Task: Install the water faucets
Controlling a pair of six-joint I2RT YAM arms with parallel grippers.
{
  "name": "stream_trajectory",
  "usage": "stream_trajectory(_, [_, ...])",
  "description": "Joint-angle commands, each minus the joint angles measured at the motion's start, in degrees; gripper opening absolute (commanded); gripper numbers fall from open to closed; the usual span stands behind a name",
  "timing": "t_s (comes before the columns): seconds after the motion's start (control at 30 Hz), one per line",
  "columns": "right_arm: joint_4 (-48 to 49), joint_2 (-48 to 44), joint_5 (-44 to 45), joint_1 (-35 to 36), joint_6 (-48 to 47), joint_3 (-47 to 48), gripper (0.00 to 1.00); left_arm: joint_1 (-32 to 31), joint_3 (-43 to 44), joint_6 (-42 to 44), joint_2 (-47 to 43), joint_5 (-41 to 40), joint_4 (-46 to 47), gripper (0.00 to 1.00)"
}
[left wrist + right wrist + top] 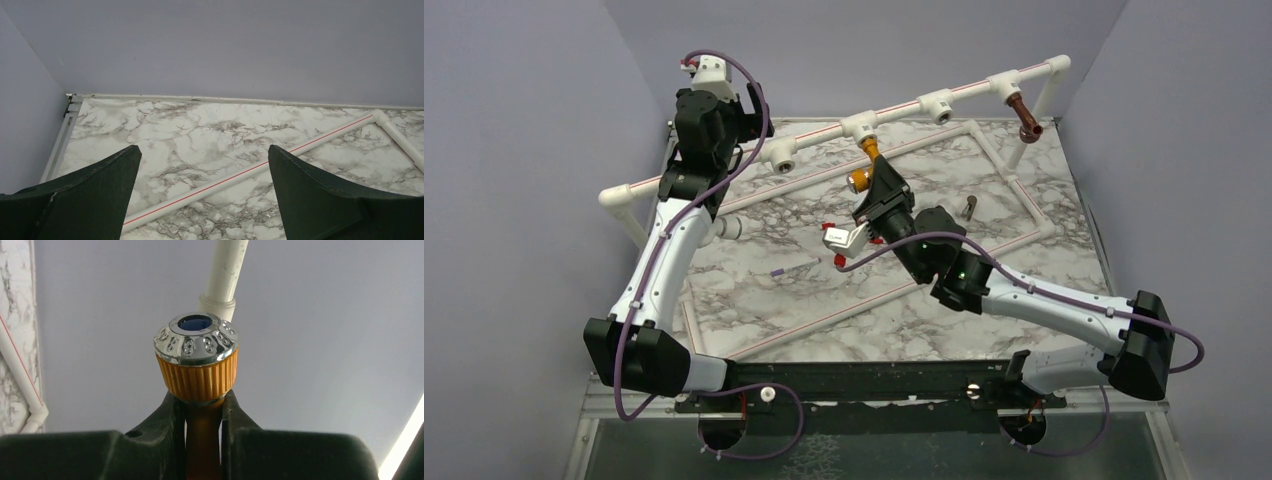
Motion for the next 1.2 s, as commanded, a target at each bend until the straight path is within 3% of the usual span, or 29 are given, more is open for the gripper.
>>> stream_trajectory(0.0, [5.0,1.22,2.29,0.26,1.78,-0.55,0.01,0.79,-3.15,-0.65,2.91,1.67,-9.39,0.99])
stream_trajectory(0.27, [9.88,2.05,3.59,0.72,20.61,-0.47,0.0,0.88,-3.15,-0.8,2.88,2.15,-9.31,0.99])
stream_trajectory(0.6, [11.07,0.51,3.57,0.93,59.81,1.54,0.0,1.36,-3.53,-1.43,2.67,3.95,-8.75,0.99])
stream_trajectory(0.83, [15.96,0.16,4.42,0.93,78.16,-0.31,0.01,1.36,-4.35,-1.78,1.83,4.86,-7.67,0.99])
stream_trajectory(0.87, [17.71,0.27,6.25,0.88,85.29,-0.54,0.01,1.37,-4.63,-2.12,1.47,5.57,-7.17,0.99])
stream_trajectory(1.17, [21.76,1.29,13.96,0.84,109.63,-1.14,0.0,1.3,-5.46,-2.88,0.95,6.36,-5.91,0.99])
